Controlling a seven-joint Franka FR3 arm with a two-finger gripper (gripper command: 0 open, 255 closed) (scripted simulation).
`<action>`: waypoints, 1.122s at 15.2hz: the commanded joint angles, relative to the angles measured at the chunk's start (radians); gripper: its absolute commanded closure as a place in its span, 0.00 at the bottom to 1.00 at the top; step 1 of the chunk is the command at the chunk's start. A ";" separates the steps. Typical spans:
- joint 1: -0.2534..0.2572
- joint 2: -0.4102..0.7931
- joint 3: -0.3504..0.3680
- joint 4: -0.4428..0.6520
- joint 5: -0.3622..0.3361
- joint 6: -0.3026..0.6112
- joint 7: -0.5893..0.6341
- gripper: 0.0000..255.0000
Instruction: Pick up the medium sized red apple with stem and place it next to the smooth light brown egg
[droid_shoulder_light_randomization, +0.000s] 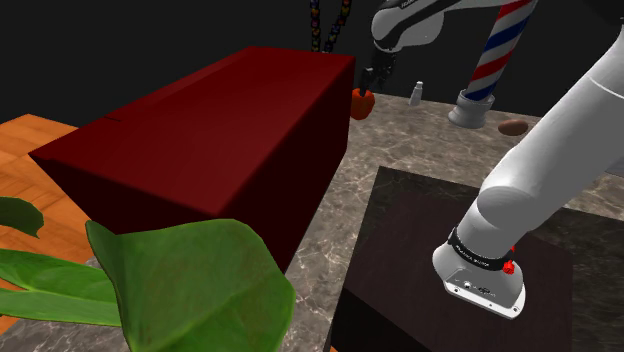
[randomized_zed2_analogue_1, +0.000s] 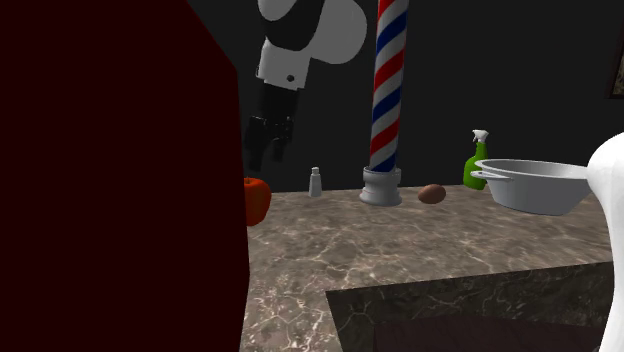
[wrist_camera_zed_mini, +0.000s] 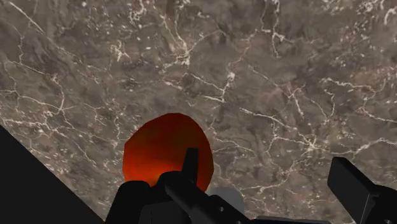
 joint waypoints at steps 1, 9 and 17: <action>0.000 0.075 -0.035 0.050 0.067 0.055 -0.071 0.00; -0.050 0.313 -0.070 0.274 0.366 0.136 -0.319 0.00; -0.069 0.407 -0.042 0.299 0.445 0.191 -0.370 0.00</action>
